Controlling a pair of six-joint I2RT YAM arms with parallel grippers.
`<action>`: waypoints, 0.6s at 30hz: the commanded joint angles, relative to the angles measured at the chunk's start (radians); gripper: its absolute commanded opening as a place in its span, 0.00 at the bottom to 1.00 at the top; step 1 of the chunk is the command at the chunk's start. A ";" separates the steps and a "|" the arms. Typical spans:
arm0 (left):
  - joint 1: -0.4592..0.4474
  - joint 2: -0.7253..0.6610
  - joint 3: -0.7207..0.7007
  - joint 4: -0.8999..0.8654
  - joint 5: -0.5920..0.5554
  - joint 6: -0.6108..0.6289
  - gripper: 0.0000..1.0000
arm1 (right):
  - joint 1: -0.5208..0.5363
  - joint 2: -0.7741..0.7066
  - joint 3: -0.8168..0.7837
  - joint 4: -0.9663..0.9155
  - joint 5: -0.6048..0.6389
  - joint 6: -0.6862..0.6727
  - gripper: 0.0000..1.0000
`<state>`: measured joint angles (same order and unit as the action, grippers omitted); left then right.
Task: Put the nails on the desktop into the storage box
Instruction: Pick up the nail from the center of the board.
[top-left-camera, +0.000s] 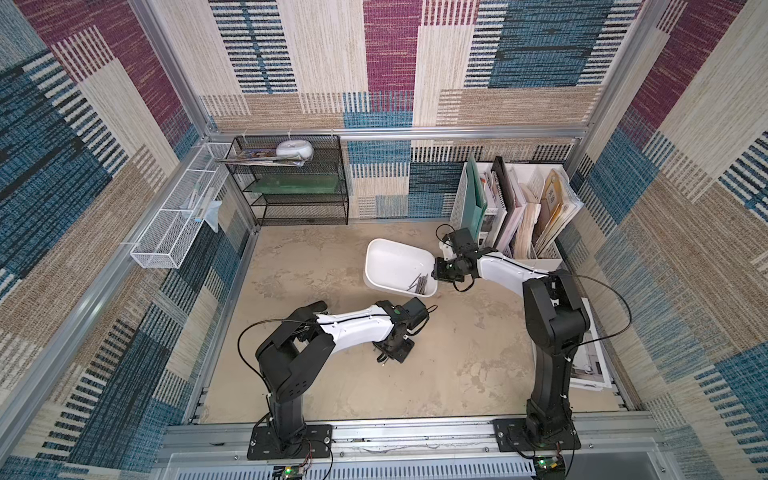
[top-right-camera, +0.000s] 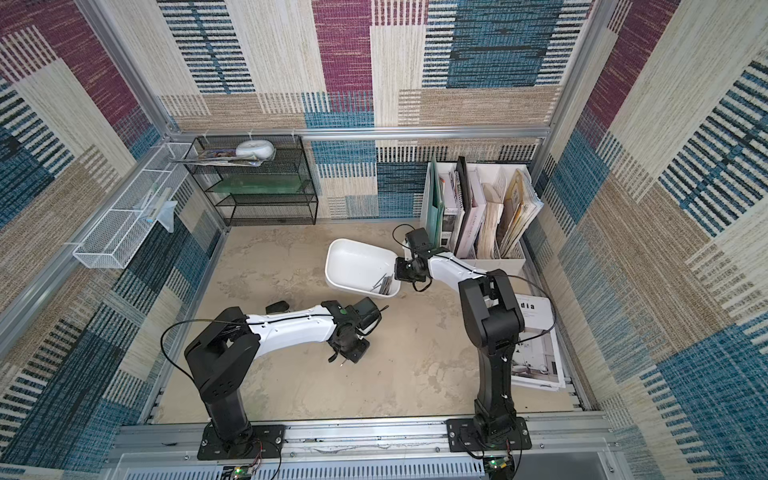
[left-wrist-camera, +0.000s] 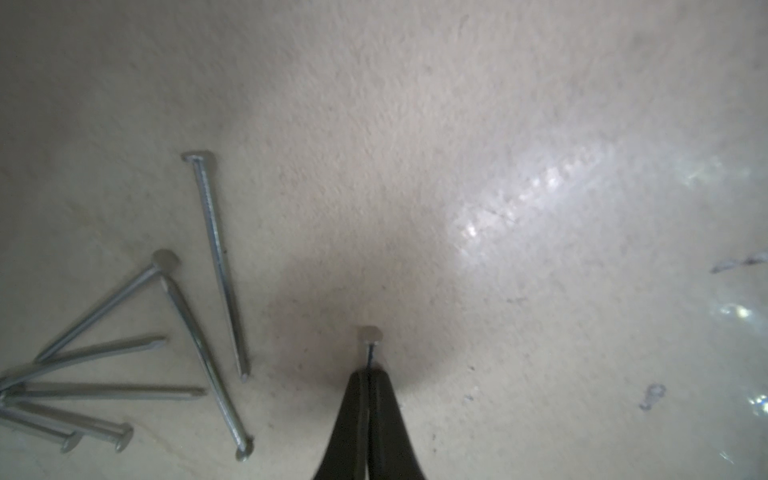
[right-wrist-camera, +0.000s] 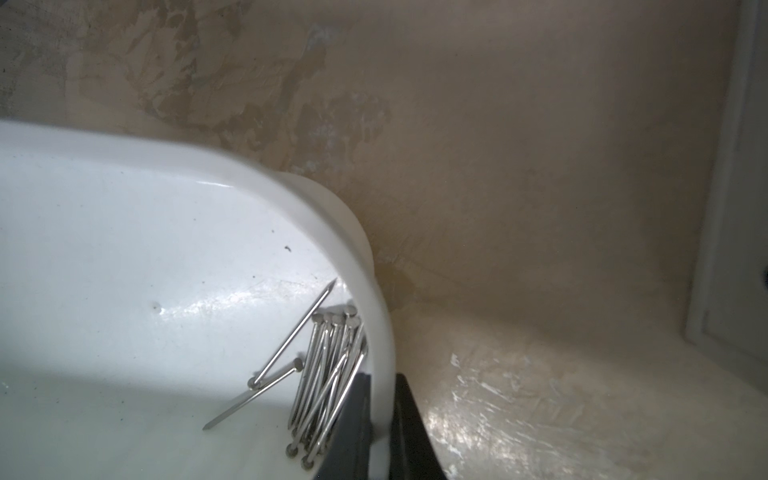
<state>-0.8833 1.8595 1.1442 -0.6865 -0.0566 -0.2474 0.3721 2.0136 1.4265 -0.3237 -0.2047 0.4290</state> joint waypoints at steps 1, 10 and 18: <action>0.004 -0.003 0.005 -0.057 -0.031 -0.001 0.00 | 0.001 -0.007 -0.004 -0.063 0.044 -0.025 0.00; 0.017 -0.229 0.403 -0.375 -0.053 -0.004 0.00 | 0.000 -0.007 -0.011 -0.056 0.044 -0.023 0.00; 0.162 0.101 0.964 -0.467 -0.023 0.026 0.00 | 0.004 -0.006 -0.008 -0.058 0.035 -0.021 0.00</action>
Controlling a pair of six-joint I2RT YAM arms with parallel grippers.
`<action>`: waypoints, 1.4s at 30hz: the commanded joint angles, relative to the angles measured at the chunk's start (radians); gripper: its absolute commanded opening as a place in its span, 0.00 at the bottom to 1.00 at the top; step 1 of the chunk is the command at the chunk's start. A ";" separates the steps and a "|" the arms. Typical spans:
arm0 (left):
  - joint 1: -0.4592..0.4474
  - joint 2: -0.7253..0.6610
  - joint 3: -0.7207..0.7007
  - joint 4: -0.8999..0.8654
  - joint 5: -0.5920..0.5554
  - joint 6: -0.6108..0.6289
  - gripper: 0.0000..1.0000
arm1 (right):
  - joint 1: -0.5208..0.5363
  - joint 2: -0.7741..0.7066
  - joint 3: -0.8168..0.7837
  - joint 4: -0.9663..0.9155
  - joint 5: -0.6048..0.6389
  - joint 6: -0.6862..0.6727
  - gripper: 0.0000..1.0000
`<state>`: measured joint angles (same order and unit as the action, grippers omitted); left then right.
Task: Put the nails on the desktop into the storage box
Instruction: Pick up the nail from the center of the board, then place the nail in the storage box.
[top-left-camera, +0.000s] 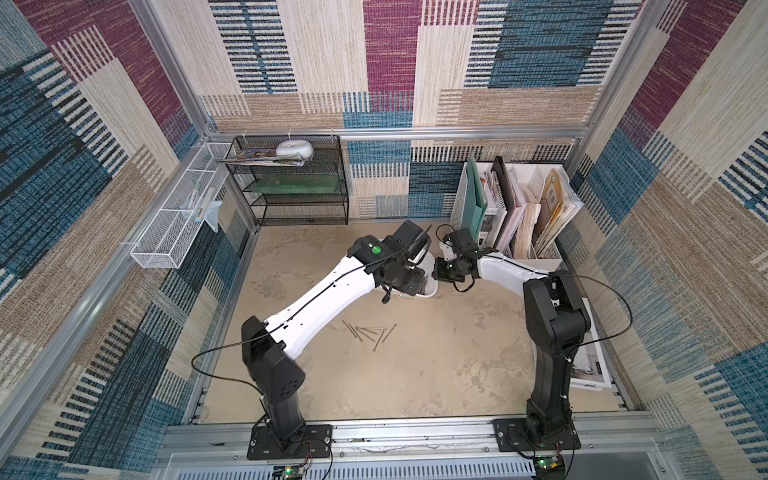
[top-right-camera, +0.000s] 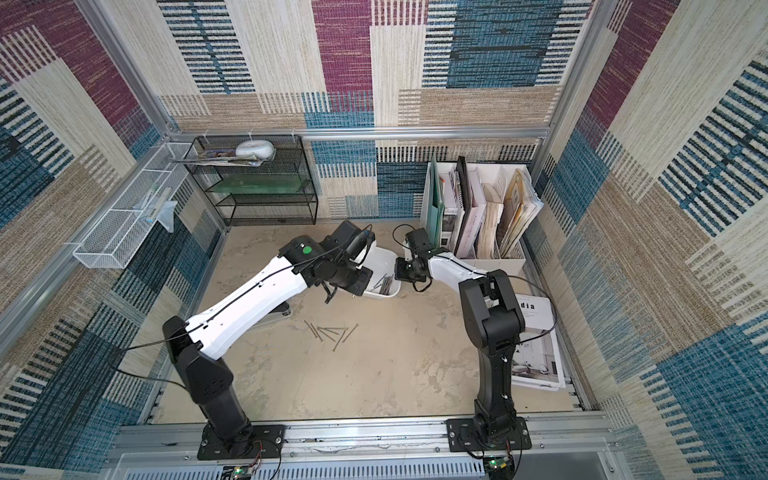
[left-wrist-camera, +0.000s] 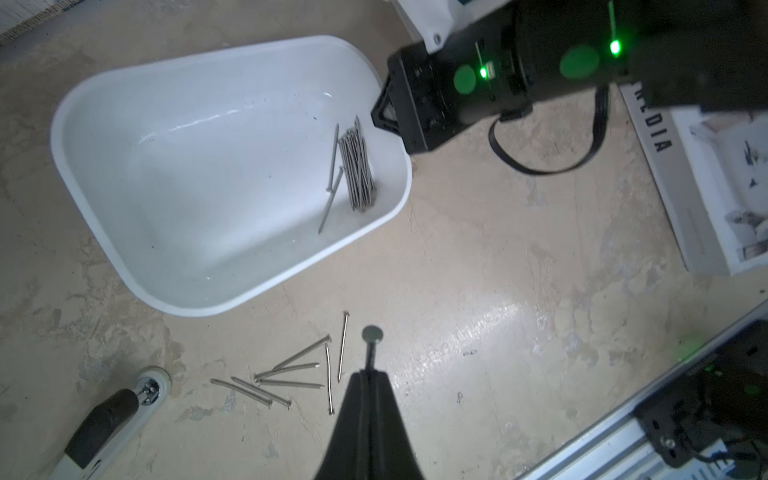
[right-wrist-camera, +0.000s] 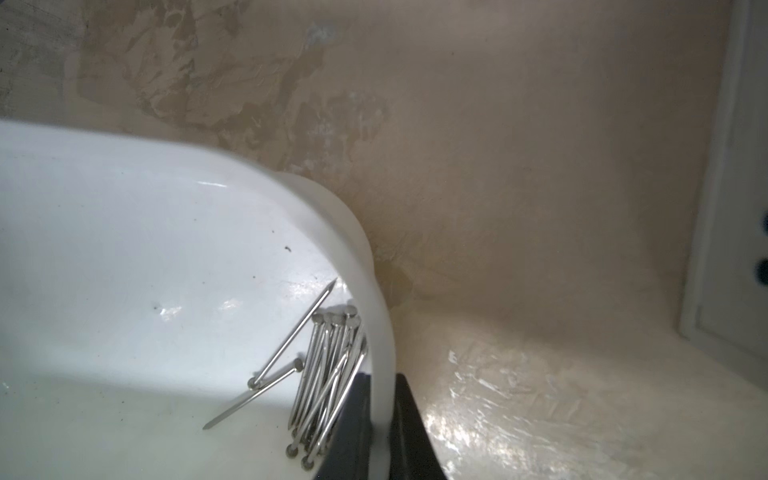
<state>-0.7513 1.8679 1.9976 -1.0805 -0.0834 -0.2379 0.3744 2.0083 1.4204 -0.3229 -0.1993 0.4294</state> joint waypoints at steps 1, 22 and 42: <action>0.046 0.148 0.175 -0.078 0.001 0.014 0.00 | 0.003 0.000 -0.003 -0.059 0.030 -0.021 0.00; 0.108 0.368 0.004 0.155 -0.078 -0.134 0.00 | 0.012 0.008 -0.019 -0.049 0.022 -0.018 0.00; 0.130 0.259 -0.098 0.199 -0.067 -0.180 0.30 | 0.058 -0.055 -0.077 -0.022 0.051 0.043 0.00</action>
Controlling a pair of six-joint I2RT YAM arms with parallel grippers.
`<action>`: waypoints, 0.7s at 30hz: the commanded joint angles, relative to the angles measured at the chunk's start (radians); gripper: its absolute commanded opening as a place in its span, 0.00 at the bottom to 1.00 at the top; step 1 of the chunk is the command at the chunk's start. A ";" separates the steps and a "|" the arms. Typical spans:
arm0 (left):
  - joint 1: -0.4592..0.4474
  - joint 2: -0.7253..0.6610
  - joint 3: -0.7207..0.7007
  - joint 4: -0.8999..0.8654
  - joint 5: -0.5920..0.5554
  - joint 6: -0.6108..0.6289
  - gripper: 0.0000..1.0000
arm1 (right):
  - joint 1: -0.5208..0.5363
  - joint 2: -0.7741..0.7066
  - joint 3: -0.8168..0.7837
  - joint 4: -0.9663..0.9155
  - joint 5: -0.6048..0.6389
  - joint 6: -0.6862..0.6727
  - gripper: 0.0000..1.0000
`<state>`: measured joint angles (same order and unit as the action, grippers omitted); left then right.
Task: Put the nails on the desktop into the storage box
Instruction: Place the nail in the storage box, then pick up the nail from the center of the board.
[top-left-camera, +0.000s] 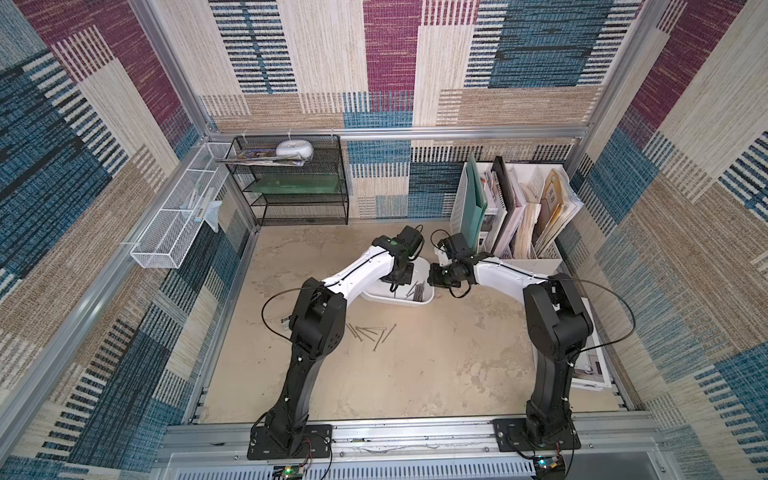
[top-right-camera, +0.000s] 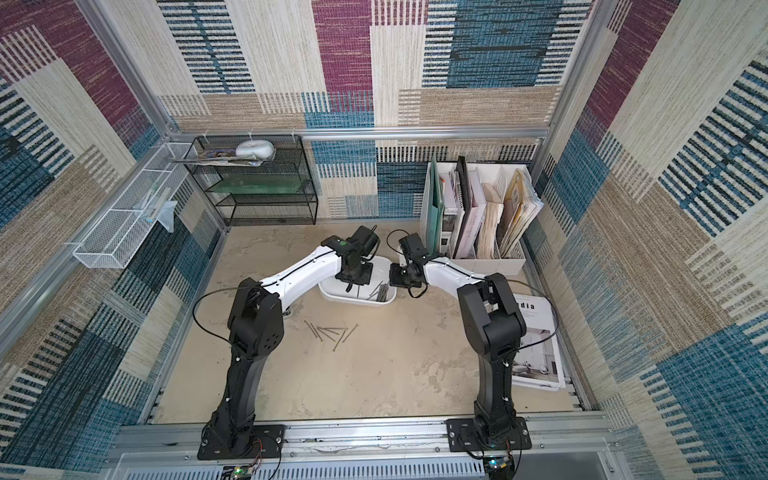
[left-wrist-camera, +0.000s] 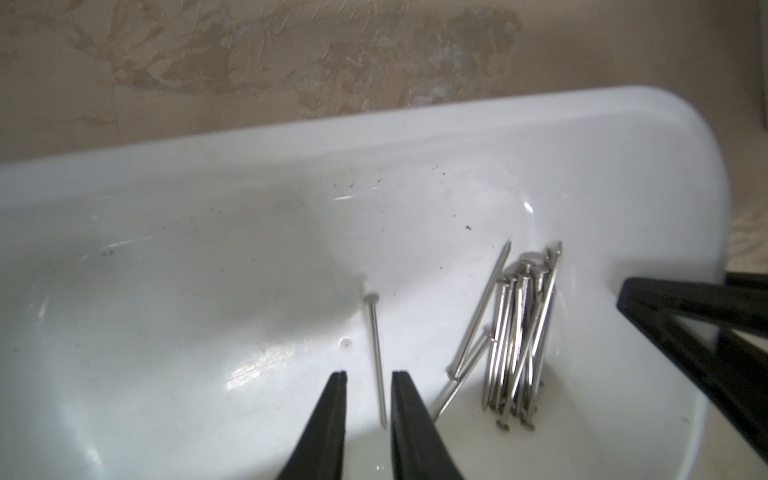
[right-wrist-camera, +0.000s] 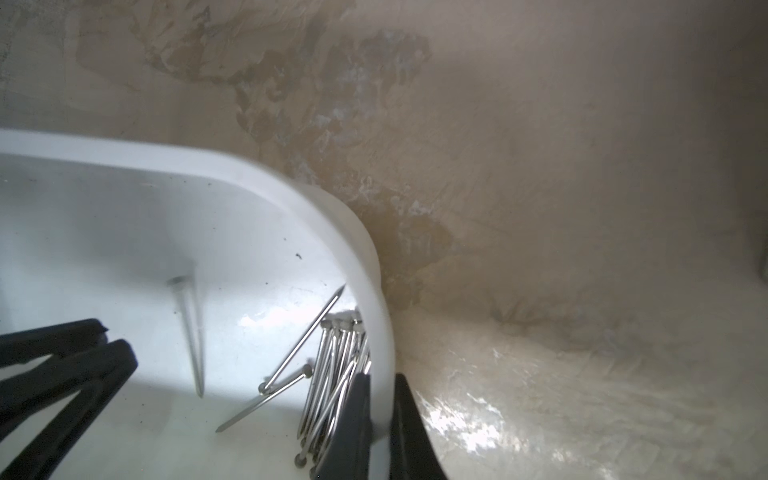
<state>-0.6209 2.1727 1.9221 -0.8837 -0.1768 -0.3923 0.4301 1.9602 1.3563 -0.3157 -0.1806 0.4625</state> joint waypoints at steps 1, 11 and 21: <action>-0.002 -0.079 -0.043 0.002 0.032 -0.030 0.32 | 0.004 -0.014 -0.022 -0.023 0.039 0.015 0.00; -0.003 -0.536 -0.418 0.043 0.062 -0.051 0.36 | 0.025 -0.133 -0.182 0.127 0.146 0.146 0.00; -0.030 -0.780 -0.863 0.197 0.137 -0.049 0.36 | 0.030 -0.140 -0.206 0.196 0.276 0.277 0.00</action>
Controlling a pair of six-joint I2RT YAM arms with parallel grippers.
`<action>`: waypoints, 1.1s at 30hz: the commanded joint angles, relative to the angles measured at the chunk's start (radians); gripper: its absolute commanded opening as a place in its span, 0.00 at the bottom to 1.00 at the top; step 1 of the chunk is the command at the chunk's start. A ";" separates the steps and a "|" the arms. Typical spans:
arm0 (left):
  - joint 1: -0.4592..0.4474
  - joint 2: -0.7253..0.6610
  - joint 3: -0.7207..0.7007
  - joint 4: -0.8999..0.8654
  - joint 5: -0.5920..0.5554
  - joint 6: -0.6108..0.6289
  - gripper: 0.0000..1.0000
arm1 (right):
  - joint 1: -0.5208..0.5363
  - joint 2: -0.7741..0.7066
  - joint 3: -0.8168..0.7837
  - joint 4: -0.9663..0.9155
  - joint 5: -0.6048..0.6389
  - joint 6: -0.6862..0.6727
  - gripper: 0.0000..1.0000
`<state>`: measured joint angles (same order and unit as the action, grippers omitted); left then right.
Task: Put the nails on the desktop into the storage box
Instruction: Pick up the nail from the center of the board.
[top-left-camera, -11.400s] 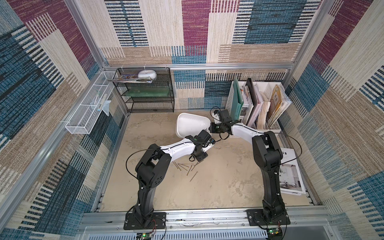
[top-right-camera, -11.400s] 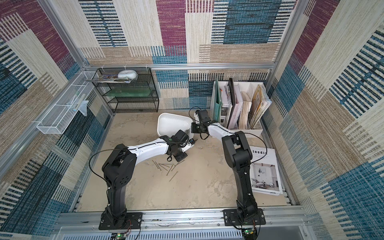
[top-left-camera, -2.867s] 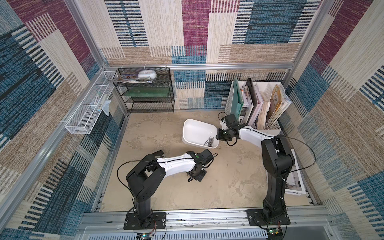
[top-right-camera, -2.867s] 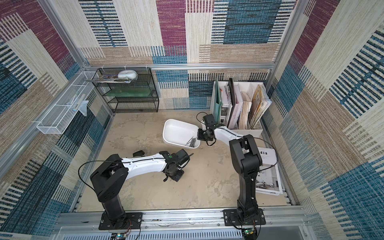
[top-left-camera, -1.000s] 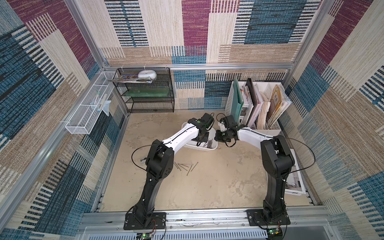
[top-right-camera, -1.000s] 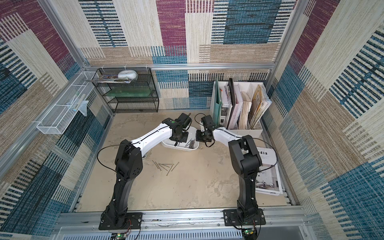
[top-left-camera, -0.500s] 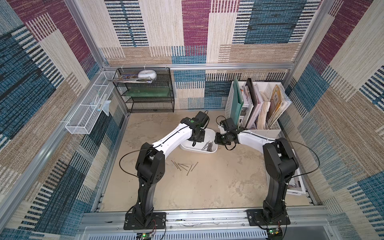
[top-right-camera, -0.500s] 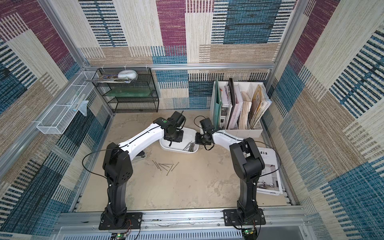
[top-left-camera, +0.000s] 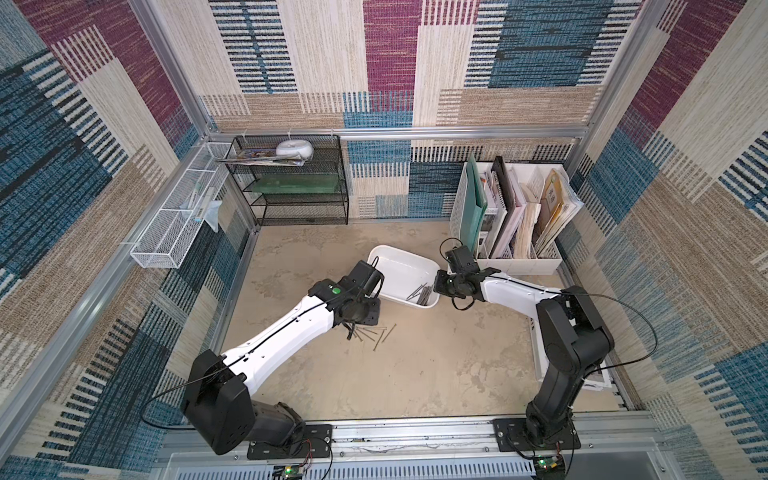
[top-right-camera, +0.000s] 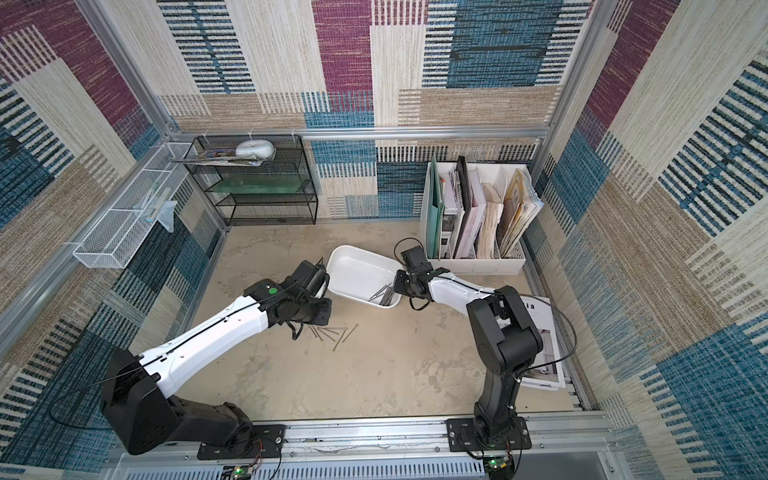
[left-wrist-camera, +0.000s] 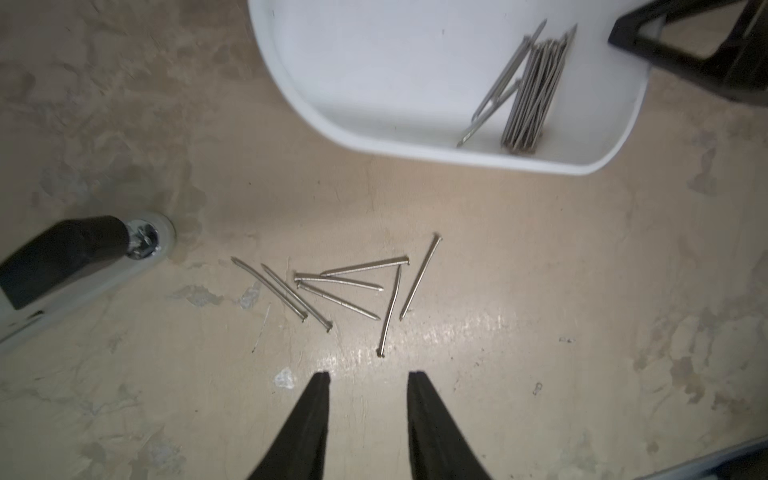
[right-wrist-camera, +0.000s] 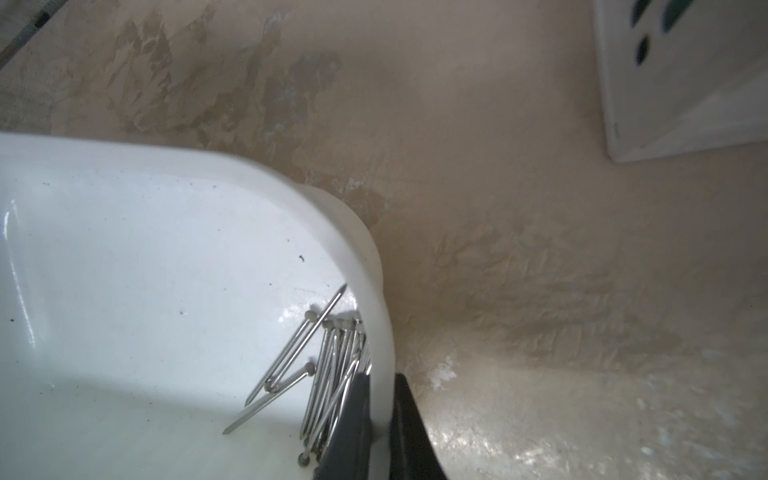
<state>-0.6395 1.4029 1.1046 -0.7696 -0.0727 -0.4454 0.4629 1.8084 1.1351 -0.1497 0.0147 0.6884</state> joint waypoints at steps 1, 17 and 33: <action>-0.019 -0.007 -0.057 0.096 0.027 0.011 0.36 | -0.004 0.021 0.026 0.022 0.091 0.069 0.00; -0.143 0.330 0.082 0.137 0.053 0.125 0.34 | -0.059 0.088 0.097 -0.012 0.086 0.053 0.00; -0.141 0.517 0.171 0.115 -0.045 0.168 0.27 | -0.062 0.058 0.080 -0.009 0.069 0.021 0.00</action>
<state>-0.7811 1.9030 1.2678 -0.6453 -0.1020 -0.2996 0.4034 1.8774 1.2213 -0.1413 0.0704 0.7277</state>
